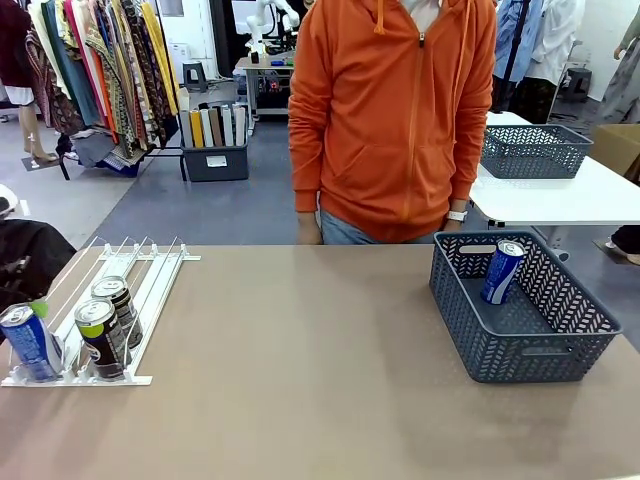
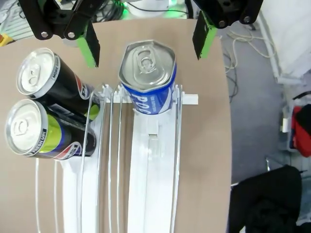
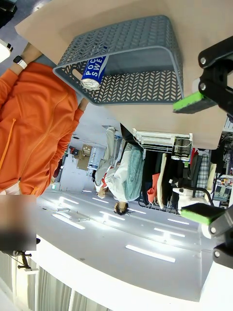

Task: Retrieve and store the cans from the dispenser.
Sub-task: Pick up the last remaining can from one row of the Automatic Can Dispenser and place it in the middle of the table.

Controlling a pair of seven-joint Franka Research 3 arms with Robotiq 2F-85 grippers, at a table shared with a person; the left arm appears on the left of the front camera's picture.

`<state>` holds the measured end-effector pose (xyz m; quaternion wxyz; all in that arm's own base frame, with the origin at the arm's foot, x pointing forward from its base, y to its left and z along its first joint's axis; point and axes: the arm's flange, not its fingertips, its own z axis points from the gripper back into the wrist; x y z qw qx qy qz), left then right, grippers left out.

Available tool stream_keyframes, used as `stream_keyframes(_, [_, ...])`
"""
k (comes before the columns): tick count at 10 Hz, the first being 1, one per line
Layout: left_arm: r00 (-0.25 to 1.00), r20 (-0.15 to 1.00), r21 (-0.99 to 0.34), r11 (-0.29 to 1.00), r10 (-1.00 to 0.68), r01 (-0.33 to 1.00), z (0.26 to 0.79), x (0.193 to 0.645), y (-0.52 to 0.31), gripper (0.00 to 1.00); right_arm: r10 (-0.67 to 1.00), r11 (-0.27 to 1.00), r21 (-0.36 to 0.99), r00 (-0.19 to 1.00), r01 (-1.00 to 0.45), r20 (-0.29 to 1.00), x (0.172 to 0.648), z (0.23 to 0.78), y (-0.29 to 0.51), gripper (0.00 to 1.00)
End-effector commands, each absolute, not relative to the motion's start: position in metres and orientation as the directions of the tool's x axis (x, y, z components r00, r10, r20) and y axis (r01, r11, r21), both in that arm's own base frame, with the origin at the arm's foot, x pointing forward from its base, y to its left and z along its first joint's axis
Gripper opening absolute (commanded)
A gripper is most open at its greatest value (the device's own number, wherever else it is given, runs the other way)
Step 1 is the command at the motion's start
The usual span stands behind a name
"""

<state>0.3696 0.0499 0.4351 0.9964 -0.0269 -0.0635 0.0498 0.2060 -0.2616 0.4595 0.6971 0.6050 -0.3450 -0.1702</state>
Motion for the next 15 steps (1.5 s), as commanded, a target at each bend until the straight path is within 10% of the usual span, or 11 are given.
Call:
stream_keyframes(1, [0.985, 0.123, -0.027, 0.993, 0.121, -0.119, 0.417, 0.371, 0.045, 1.0, -0.66, 0.215, 0.954, 0.688, -0.211, 0.301, 0.209, 0.462, -0.262, 1.0])
stream_keyframes(8, [0.989, 0.087, -0.006, 0.993, 0.116, -0.116, 0.402, 0.382, 0.042, 1.0, -0.66, 0.215, 0.954, 0.688, -0.211, 0.301, 0.209, 0.462, -0.262, 1.0])
stream_keyframes(9, [0.989, 0.093, -0.006, 0.994, 0.111, -0.111, 0.402, 0.383, 0.043, 0.75, -0.66, 0.215, 0.954, 0.688, -0.211, 0.301, 0.209, 0.462, -0.262, 1.0])
stream_keyframes(10, [0.991, 0.082, -0.008, 0.994, 0.108, -0.108, 0.402, 0.382, 0.042, 0.15, -0.66, 0.215, 0.954, 0.688, -0.211, 0.301, 0.209, 0.462, -0.262, 1.0])
stream_keyframes(11, [0.99, 0.087, -0.009, 0.994, 0.106, -0.106, 0.402, 0.383, 0.043, 0.0, -0.66, 0.215, 0.954, 0.688, -0.211, 0.301, 0.209, 0.462, -0.262, 1.0])
stream_keyframes(15, [0.991, 0.087, -0.002, 0.995, 0.103, -0.103, 0.401, 0.385, 0.043, 0.0, -0.66, 0.215, 0.954, 0.688, -0.211, 0.301, 0.209, 0.462, -0.262, 1.0])
